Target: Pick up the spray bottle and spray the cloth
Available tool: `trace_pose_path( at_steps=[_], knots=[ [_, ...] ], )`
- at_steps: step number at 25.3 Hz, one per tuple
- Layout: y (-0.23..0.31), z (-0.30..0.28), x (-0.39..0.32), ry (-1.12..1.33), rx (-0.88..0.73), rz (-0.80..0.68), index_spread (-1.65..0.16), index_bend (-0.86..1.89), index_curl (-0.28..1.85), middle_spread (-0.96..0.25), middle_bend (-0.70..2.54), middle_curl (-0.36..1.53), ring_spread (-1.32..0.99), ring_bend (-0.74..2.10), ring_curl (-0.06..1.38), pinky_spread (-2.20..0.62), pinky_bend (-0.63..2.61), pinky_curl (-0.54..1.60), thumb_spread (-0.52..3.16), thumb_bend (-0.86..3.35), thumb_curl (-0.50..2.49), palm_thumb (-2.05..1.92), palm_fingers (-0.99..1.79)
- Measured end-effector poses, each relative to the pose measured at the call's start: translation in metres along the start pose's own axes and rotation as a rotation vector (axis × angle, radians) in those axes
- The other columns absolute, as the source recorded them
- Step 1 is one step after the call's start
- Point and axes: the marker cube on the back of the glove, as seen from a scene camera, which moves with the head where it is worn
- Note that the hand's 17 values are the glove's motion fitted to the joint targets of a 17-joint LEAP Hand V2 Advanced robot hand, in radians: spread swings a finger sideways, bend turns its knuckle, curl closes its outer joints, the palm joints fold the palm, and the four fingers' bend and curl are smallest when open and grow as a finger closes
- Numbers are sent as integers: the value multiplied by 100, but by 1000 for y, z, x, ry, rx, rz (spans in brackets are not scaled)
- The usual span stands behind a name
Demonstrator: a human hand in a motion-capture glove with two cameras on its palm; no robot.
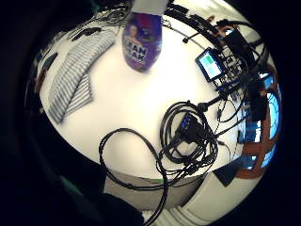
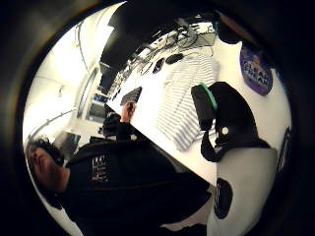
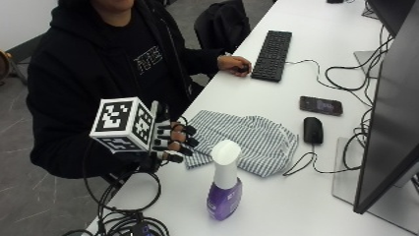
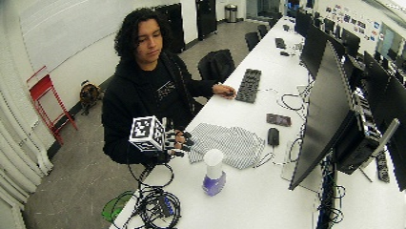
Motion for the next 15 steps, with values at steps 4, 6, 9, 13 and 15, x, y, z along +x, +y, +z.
trace_pose_path(
  at_steps=[4,6,9,13,15],
  knots=[
    [-17,1,18,2,47,166,-34,20,33,-5,20,31,-10,34,30,10,22,20,137,27,25,59,61],
    [-26,3,26,1,86,248,-32,20,34,-5,22,32,-10,34,30,9,21,20,137,28,26,61,67],
    [-51,7,34,-18,165,367,-29,16,34,-4,24,34,-9,34,30,8,22,20,136,26,27,62,74],
    [-71,2,49,-87,204,487,-26,10,32,-3,23,35,-8,39,33,5,26,23,130,20,27,57,77],
    [-70,-4,57,-149,182,497,-25,7,31,-2,23,36,-8,41,34,4,28,24,127,17,27,55,76]
  ],
)
